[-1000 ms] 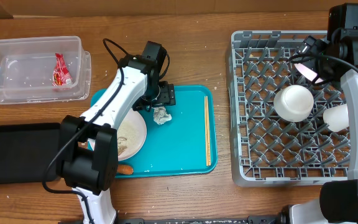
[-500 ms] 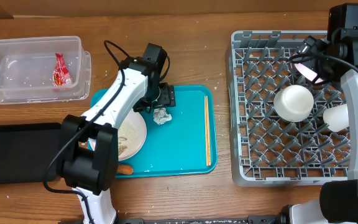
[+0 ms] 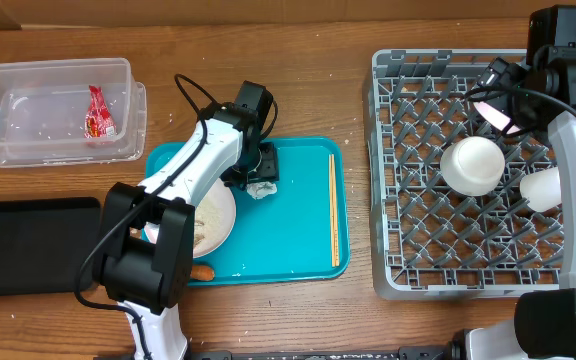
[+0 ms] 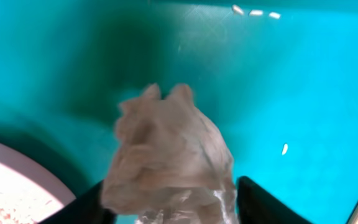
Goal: Sort waste into correct bins and load items into the dishwasher
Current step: 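Return the left gripper to the tray and grasp the crumpled tissue, then carry the tissue to the clear bin and release it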
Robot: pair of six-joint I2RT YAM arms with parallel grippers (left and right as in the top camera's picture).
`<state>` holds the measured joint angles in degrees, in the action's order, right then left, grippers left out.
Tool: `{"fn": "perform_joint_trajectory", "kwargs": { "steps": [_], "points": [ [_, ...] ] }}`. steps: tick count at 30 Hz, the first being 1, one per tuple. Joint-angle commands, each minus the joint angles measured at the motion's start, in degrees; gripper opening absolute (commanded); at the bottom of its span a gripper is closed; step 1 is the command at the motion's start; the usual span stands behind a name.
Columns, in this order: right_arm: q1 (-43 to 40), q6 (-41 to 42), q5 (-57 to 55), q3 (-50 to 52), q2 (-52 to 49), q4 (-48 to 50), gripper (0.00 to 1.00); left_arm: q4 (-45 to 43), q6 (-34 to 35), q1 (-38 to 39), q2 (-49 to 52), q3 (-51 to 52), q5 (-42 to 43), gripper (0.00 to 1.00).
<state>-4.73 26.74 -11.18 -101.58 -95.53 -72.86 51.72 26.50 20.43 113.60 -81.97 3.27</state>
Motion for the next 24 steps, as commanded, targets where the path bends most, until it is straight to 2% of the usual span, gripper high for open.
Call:
{"fn": "perform_joint_trajectory", "kwargs": {
  "steps": [1, 2, 4, 5, 10, 18, 24],
  "points": [
    [0.11, 0.09, -0.79, -0.98, 1.16, 0.31, 1.0, -0.42, -0.81, 0.22, 0.5, 0.37, -0.94, 0.48],
    [0.11, 0.09, -0.79, -0.98, 1.16, 0.31, 1.0, -0.42, -0.81, 0.22, 0.5, 0.37, -0.94, 0.42],
    [0.11, 0.09, -0.79, -0.98, 1.16, 0.31, 1.0, -0.37, -0.81, 0.22, 0.5, 0.35, -0.94, 0.13],
    [0.11, 0.09, -0.79, -0.98, 1.16, 0.31, 1.0, -0.24, -0.79, 0.22, 0.5, 0.17, -0.92, 0.04],
    [0.11, 0.09, -0.79, -1.01, 1.16, 0.31, 1.0, 4.31, -0.79, 0.22, 0.48, -4.22, -0.94, 0.04],
    [0.11, 0.09, -0.79, -1.01, 1.16, 0.31, 1.0, 17.59, -0.72, -1.6, 0.15, -23.54, -7.06, 0.04],
    [0.11, 0.09, -0.79, -0.98, 1.16, 0.31, 1.0, 22.51, -0.5, -8.72, 0.15, -36.81, -12.41, 0.04]
  ]
}}
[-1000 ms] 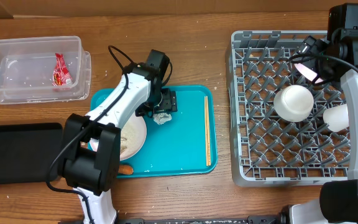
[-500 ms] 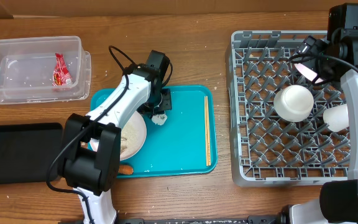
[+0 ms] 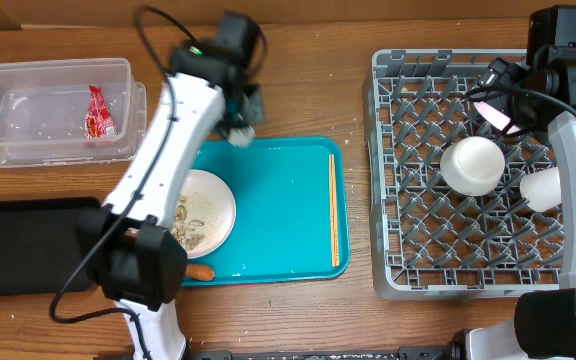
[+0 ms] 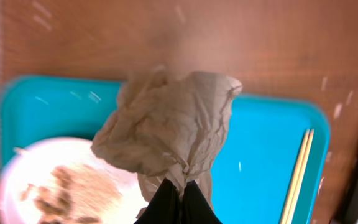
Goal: Sort waste into correct bins and load items into the dishwasher
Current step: 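Carry the tissue to the clear bin and release it, then move the left gripper to the white plate and grip its rim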
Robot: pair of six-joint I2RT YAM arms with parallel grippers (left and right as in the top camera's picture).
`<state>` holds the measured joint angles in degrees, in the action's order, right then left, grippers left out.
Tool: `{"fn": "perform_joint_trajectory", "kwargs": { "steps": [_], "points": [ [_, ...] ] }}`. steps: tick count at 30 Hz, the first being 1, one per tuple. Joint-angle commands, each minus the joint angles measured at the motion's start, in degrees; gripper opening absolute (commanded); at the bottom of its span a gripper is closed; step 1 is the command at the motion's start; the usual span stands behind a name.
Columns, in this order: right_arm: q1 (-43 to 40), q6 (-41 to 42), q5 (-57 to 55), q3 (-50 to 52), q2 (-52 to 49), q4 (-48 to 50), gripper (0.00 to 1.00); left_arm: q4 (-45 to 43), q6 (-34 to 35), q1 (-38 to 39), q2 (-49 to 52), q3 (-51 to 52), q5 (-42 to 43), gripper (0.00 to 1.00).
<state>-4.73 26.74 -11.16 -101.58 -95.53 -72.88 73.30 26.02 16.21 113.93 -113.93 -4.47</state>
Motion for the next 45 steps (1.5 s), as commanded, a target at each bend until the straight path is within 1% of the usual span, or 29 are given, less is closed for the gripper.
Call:
{"fn": "perform_joint_trajectory", "kwargs": {
  "steps": [1, 4, 7, 11, 12, 14, 16, 17, 18, 19, 20, 24, 27, 29, 32, 35, 36, 39, 45],
  "points": [
    [0.11, 0.09, -0.81, -0.98, 1.16, 0.33, 1.0, 1.22, -0.02, -6.43, -0.17, -6.21, -4.46, 0.04],
    [0.11, 0.09, -0.81, -1.01, 1.16, 0.33, 1.0, 0.31, 1.27, -12.85, -0.17, -8.61, -4.5, 0.04],
    [0.11, 0.09, -0.81, -1.01, 1.16, 0.33, 1.0, -3.54, 1.27, -19.47, -0.09, -8.59, -1.77, 0.04],
    [0.11, 0.09, -0.81, -1.01, 1.16, 0.33, 1.0, -8.5, 1.25, -25.77, 0.2, -7.45, -1.55, 0.05],
    [0.11, 0.09, -0.81, -0.98, 1.16, 0.33, 1.0, -9.53, 1.22, -27.19, 0.22, -7.15, -1.73, 0.09],
    [0.11, 0.09, -0.81, -0.98, 1.16, 0.33, 1.0, -10.4, 1.25, -29.73, 0.55, -7.06, -1.64, 0.2],
    [0.11, 0.09, -0.81, -1.01, 1.16, 0.33, 1.0, -10.67, 1.22, -31.67, 0.79, -7.06, -1.68, 0.22],
    [0.11, 0.09, -0.81, -0.98, 1.16, 0.33, 1.0, -10.67, 1.22, -32.46, 0.94, -7.06, -1.66, 0.29],
    [0.11, 0.09, -0.81, -0.98, 1.16, 0.33, 1.0, -10.49, 1.22, -33.11, 0.98, -7.06, -1.6, 0.5],
    [0.11, 0.09, -0.81, -0.98, 1.16, 0.33, 1.0, -10.23, 1.22, -33.59, 1.05, -7.06, -1.46, 0.86],
    [0.11, 0.09, -0.81, -1.01, 1.16, 0.33, 1.0, -9.86, 1.18, -33.92, 1.05, -7.06, -1.46, 1.0],
    [0.11, 0.09, -0.81, -0.98, 1.16, 0.33, 1.0, -8.11, 1.27, -34.25, 1.05, -7.06, -1.31, 1.0],
    [0.11, 0.09, -0.81, -0.98, 1.16, 0.33, 1.0, -6.4, 1.25, -34.18, 1.03, -7.06, 2.25, 1.0],
    [0.11, 0.09, -0.81, -0.98, 1.16, 0.35, 1.0, -3.96, 0.9, -34.18, 1.03, -7.08, 8.35, 1.0],
    [0.11, 0.09, -0.81, -0.98, 1.16, 0.33, 1.0, -0.7, -2.27, -33.92, 1.03, -7.08, 21.9, 1.0],
    [0.11, 0.09, -0.81, -0.98, 1.16, 0.33, 1.0, 2.14, -8.39, -32.24, 0.92, -7.08, 34.18, 1.0],
    [0.11, 0.09, -0.81, -1.01, 1.16, 0.33, 1.0, 3.48, -10.03, -31.34, 0.92, -7.08, 35.76, 1.0],
    [0.11, 0.09, -0.81, -1.01, 1.16, 0.33, 1.0, 8.66, -13.64, -27.56, 0.94, -7.08, 34.23, 1.0],
    [0.11, 0.09, -0.81, -0.98, 1.16, 0.33, 1.0, 15.85, -13.7, -16.41, 0.96, -6.91, 23.58, 1.0]
  ]
}}
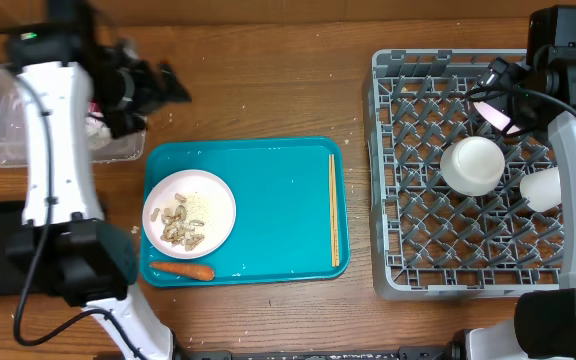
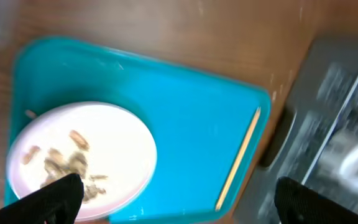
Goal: Sort waste into correct bins and load items into the dishwasher
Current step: 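Move the left gripper to the white plate and grip its rim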
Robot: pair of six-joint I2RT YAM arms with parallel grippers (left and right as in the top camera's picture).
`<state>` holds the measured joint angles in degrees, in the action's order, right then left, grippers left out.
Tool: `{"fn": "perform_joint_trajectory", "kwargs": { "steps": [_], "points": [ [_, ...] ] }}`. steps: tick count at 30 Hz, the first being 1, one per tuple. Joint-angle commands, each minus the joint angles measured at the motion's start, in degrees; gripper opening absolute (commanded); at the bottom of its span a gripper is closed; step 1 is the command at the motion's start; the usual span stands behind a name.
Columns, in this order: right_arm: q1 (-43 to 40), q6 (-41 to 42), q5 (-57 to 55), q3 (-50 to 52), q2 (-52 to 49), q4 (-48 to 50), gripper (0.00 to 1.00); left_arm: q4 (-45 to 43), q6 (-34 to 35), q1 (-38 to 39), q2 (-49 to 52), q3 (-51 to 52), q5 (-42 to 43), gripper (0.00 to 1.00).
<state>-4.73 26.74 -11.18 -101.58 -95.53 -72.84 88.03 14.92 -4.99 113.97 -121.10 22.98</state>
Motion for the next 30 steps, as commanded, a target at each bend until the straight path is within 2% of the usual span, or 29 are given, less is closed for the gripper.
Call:
{"fn": "perform_joint_trajectory", "kwargs": {
  "steps": [1, 14, 15, 17, 19, 24, 30],
  "points": [
    [0.11, 0.09, -0.79, -1.01, 1.16, 0.28, 1.0, 1.38, -2.43, 6.49, 0.94, 0.26, -5.29, 1.0],
    [0.11, 0.09, -0.79, -0.98, 1.16, 0.28, 1.0, 1.77, 10.29, 29.73, 1.09, 5.05, -23.08, 1.0],
    [0.11, 0.09, -0.79, -1.01, 1.16, 0.28, 1.0, 1.68, 11.54, 30.91, 1.09, 6.25, -24.65, 0.99],
    [0.11, 0.09, -0.79, -0.98, 1.16, 0.28, 1.0, 1.31, 14.36, 32.76, 1.09, 9.01, -27.61, 0.92],
    [0.11, 0.09, -0.79, -1.01, 1.16, 0.28, 1.0, 0.57, 16.26, 33.9, 1.09, 12.15, -29.33, 0.87],
    [0.11, 0.09, -0.79, -0.98, 1.16, 0.28, 1.0, -1.92, 18.51, 33.77, 1.09, 19.06, -29.38, 0.88],
    [0.11, 0.09, -0.79, -0.98, 1.16, 0.28, 1.0, -4.74, 18.53, 30.42, 1.09, 22.05, -27.41, 0.88]
  ]
}}
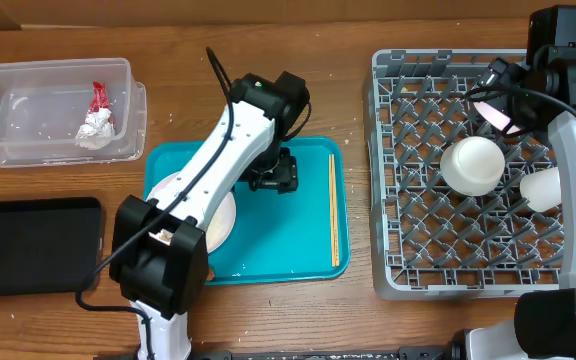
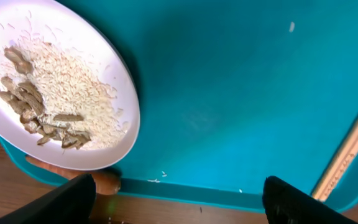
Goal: Sort waste into correct bins and load items into the dishwasher
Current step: 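Move the left gripper to the white plate and grip its rim, then lift the plate and carry it left toward the black tray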
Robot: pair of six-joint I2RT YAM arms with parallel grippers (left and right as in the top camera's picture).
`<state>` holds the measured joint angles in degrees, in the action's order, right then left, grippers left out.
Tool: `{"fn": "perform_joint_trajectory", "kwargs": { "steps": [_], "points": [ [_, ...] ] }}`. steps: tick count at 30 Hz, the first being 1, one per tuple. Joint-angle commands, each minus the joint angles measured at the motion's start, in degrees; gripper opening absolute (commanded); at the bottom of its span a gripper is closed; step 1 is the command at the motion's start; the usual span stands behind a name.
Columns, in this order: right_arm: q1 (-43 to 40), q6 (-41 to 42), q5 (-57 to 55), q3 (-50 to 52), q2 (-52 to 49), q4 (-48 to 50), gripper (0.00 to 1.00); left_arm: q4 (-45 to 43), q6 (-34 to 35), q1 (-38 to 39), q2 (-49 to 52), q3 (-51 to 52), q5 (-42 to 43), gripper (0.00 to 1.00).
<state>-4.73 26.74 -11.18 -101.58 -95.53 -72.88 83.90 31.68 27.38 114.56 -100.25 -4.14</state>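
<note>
My left gripper (image 1: 273,172) hangs open and empty over the teal tray (image 1: 298,230), its dark fingertips (image 2: 55,205) wide apart in the left wrist view. A white plate (image 2: 55,93) with rice and peanuts lies on the tray's left side, partly under my arm in the overhead view (image 1: 220,218). An orange-brown sausage-like piece (image 2: 106,180) shows at the tray's edge. Wooden chopsticks (image 1: 333,210) lie along the tray's right side. The crumpled napkin (image 1: 93,128) and a red wrapper (image 1: 98,98) sit in the clear bin. My right gripper (image 1: 496,95) hovers over the dish rack (image 1: 380,180).
A black bin (image 1: 28,245) sits at the front left. Two white cups (image 1: 473,165) (image 1: 543,188) rest in the rack. Bare wooden table lies between tray and rack.
My left gripper, then open beside the clear bin, is now open over the middle of the tray. The napkin stays in the clear bin. The right arm is unmoved.
First my left gripper was around the crumpled napkin on the tray. Then it held the napkin above the tray's far edge. Later it stood open by the clear bin with the napkin inside. Now it is back over the tray, empty.
</note>
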Motion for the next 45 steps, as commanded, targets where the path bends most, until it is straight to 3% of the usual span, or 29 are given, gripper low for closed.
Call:
{"fn": "perform_joint_trajectory", "kwargs": {
  "steps": [1, 12, 16, 32, 42, 43, 45],
  "points": [
    [0.11, 0.09, -0.79, -0.98, 1.16, 0.33, 1.0, -0.63, 1.73, -2.38, 0.5, 1.31, -0.39, 0.88],
    [0.11, 0.09, -0.79, -1.01, 1.16, 0.33, 1.0, -10.93, 1.75, -7.34, 0.5, 12.57, 1.07, 0.85],
    [0.11, 0.09, -0.79, -0.98, 1.16, 0.33, 1.0, -13.81, 1.75, -7.58, 0.5, 16.35, 2.43, 0.76],
    [0.11, 0.09, -0.79, -1.01, 1.16, 0.33, 1.0, -24.63, 1.73, -7.5, 0.5, 25.35, 6.51, 0.74],
    [0.11, 0.09, -0.79, -0.98, 1.16, 0.33, 1.0, -25.42, 1.46, -7.5, 0.5, 25.42, 6.56, 0.38],
    [0.11, 0.09, -0.79, -0.98, 1.16, 0.33, 1.0, -25.42, 1.27, -7.5, 0.5, 25.42, 6.54, 0.32],
    [0.11, 0.09, -0.79, -0.98, 1.16, 0.33, 1.0, -25.31, 1.09, -7.5, 0.5, 25.4, 6.54, 0.11]
  ]
}}
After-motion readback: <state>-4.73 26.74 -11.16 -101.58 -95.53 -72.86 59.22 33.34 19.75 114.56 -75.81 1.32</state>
